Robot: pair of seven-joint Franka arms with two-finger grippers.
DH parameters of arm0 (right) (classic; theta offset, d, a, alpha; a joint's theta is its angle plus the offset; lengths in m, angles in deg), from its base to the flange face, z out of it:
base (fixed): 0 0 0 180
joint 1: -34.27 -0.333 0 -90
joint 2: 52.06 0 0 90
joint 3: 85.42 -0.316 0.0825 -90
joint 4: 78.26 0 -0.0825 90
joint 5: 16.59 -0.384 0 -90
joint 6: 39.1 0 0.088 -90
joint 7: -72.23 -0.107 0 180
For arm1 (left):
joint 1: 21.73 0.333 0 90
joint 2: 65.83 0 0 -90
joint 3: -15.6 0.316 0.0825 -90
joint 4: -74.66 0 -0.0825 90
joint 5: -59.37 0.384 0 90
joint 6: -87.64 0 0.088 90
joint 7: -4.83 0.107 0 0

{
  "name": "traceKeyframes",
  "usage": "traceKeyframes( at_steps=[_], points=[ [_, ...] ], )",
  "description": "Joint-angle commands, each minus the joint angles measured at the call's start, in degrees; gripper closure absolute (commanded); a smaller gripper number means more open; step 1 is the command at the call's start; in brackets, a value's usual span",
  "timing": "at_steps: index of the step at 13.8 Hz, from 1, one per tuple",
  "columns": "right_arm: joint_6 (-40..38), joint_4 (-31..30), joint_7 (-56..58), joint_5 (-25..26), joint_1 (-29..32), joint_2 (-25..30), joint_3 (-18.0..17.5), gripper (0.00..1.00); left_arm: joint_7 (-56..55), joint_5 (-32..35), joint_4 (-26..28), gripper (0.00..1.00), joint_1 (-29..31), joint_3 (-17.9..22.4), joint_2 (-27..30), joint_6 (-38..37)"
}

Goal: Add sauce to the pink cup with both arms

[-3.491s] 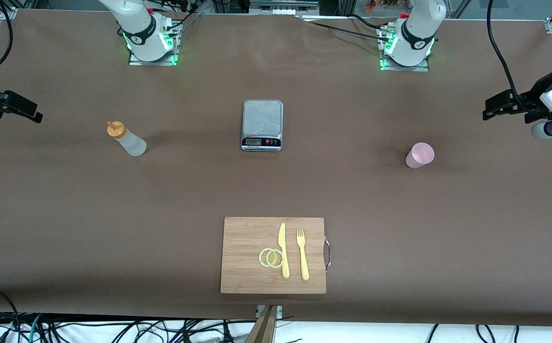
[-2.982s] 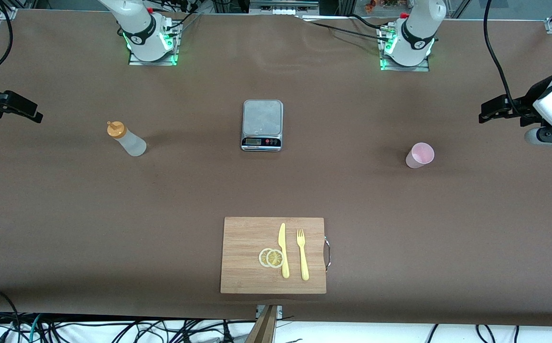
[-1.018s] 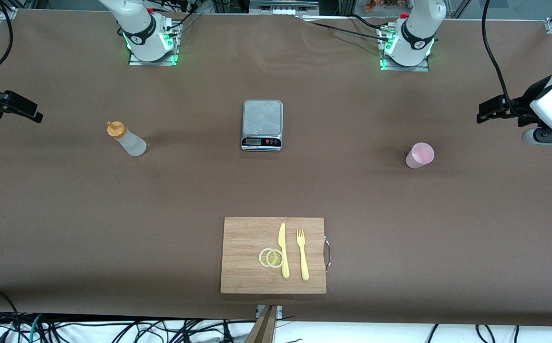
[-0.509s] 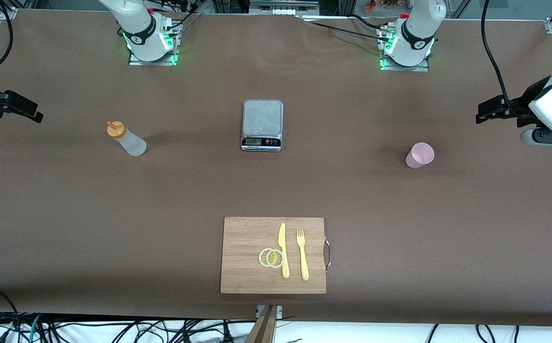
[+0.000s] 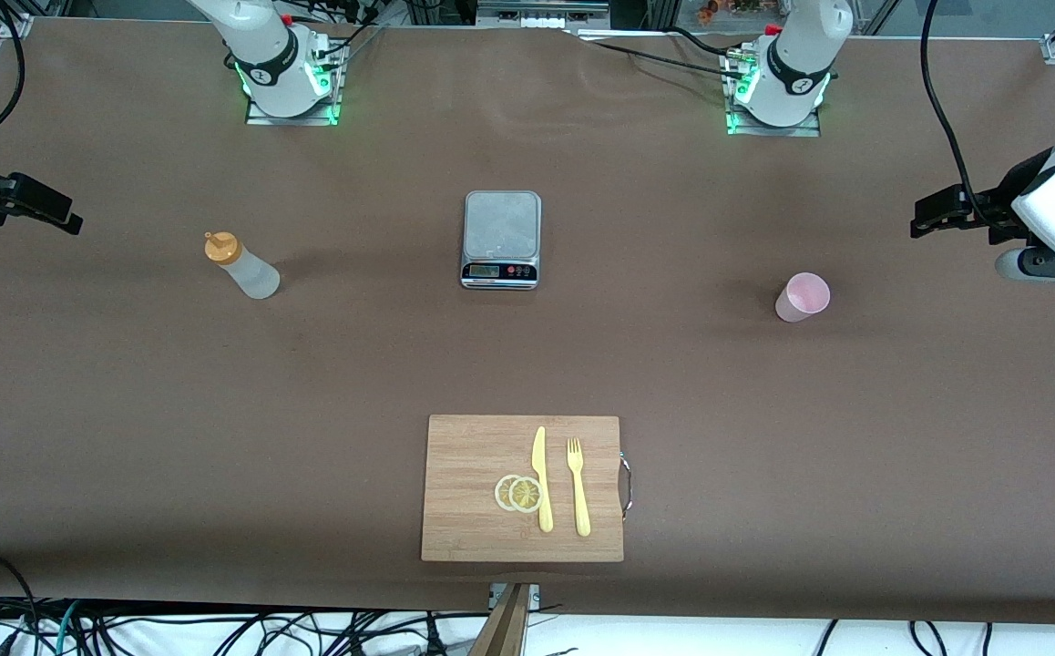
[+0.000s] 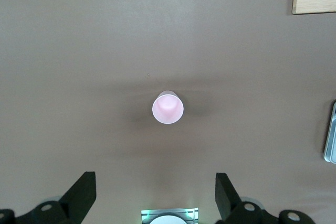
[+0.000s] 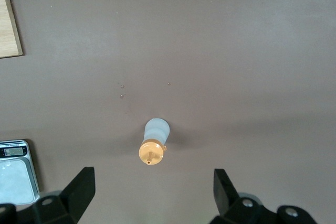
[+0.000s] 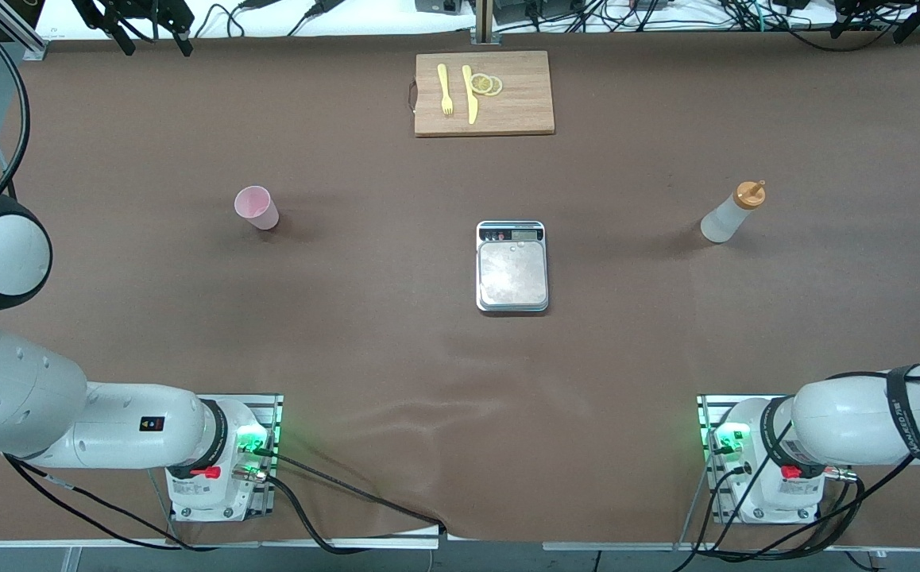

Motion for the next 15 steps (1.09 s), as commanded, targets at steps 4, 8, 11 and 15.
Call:
traceKeyframes(
  at_steps=[4,8,11,15],
  points=[
    [-0.4,-0.1,-0.3,-0.7,-0.1,0.3,0.0,0.0,0.7,-1.0,-0.1,0.0,0.5,0.0,-2.8,-0.2],
    [-0.4,-0.1,-0.3,-0.7,-0.1,0.3,0.0,0.0,1.6,-0.1,0.5,0.0,1.5,0.1,-7.3,1.4],
    [-0.5,-0.1,-0.3,-0.7,-0.1,0.3,0.0,0.0,9.1,0.0,9.3,0.0,3.0,0.3,-7.7,12.8],
    [-0.5,-0.1,-0.3,-0.7,-0.1,0.3,0.0,0.0,9.8,-0.1,21.5,0.01,4.5,0.9,-7.7,26.6]
  ],
)
